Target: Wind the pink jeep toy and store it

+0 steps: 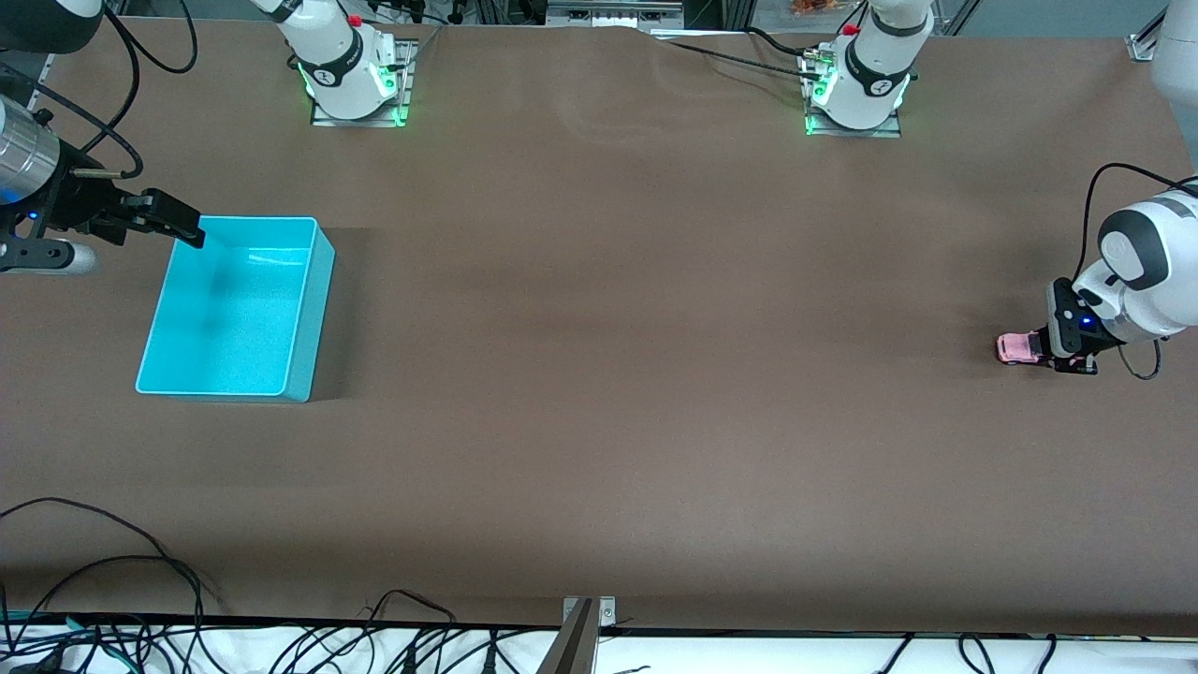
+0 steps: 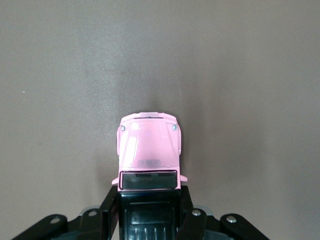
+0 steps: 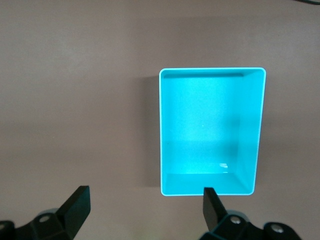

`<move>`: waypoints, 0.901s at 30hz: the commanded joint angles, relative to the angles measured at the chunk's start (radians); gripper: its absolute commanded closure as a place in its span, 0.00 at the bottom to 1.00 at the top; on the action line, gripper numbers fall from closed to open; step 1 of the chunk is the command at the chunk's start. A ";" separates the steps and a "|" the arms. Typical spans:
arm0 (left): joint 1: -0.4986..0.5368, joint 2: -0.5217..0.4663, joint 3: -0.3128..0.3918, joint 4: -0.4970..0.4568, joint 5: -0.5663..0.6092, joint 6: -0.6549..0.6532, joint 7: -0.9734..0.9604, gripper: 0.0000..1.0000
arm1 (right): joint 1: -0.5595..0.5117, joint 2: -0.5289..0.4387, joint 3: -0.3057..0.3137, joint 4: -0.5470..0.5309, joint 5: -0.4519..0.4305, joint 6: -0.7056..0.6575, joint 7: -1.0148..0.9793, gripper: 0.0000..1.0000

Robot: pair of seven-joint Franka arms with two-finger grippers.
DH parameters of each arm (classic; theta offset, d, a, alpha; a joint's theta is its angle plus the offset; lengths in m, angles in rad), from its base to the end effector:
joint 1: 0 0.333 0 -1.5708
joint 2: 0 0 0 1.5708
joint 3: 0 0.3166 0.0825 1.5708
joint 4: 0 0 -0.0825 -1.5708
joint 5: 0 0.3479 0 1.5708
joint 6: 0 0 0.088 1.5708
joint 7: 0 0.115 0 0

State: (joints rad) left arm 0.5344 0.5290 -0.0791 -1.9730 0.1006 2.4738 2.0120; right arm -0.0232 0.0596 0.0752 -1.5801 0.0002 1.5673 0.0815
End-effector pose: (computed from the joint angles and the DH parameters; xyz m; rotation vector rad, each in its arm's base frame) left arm 0.5288 0.2611 0.2183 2.1472 -2.2697 -0.0444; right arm 0.5327 0.0266 0.5815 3.1391 -0.0463 -0.1137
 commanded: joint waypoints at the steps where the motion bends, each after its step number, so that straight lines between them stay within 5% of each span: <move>1: 0.033 0.062 0.004 0.000 0.036 -0.016 0.062 1.00 | 0.000 0.003 -0.006 0.017 0.015 -0.018 -0.015 0.00; 15: 0.065 0.063 0.004 0.014 0.027 -0.032 0.067 0.98 | 0.000 0.003 -0.006 0.017 0.015 -0.018 -0.015 0.00; 19: 0.072 0.060 0.002 0.014 0.025 -0.032 0.067 0.89 | 0.000 0.003 -0.006 0.017 0.015 -0.018 -0.015 0.00; 22: 0.072 0.057 0.002 0.023 0.022 -0.032 0.062 0.72 | 0.000 0.003 -0.006 0.017 0.015 -0.018 -0.015 0.00; 23: 0.072 0.057 0.002 0.032 0.021 -0.035 0.062 0.56 | 0.000 0.003 -0.006 0.017 0.015 -0.018 -0.015 0.00; 24: 0.075 0.054 0.001 0.069 -0.004 -0.083 0.063 0.01 | 0.000 0.003 -0.006 0.017 0.015 -0.018 -0.015 0.00; 27: 0.072 0.049 0.001 0.088 -0.012 -0.111 0.062 0.00 | 0.000 0.003 -0.006 0.017 0.015 -0.018 -0.015 0.00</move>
State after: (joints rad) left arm 0.5827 0.5432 -0.0806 -1.9431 0.0984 2.4554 2.0525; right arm -0.0232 0.0596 0.0751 -1.5801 0.0002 1.5673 0.0814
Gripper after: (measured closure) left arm 0.493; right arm 0.000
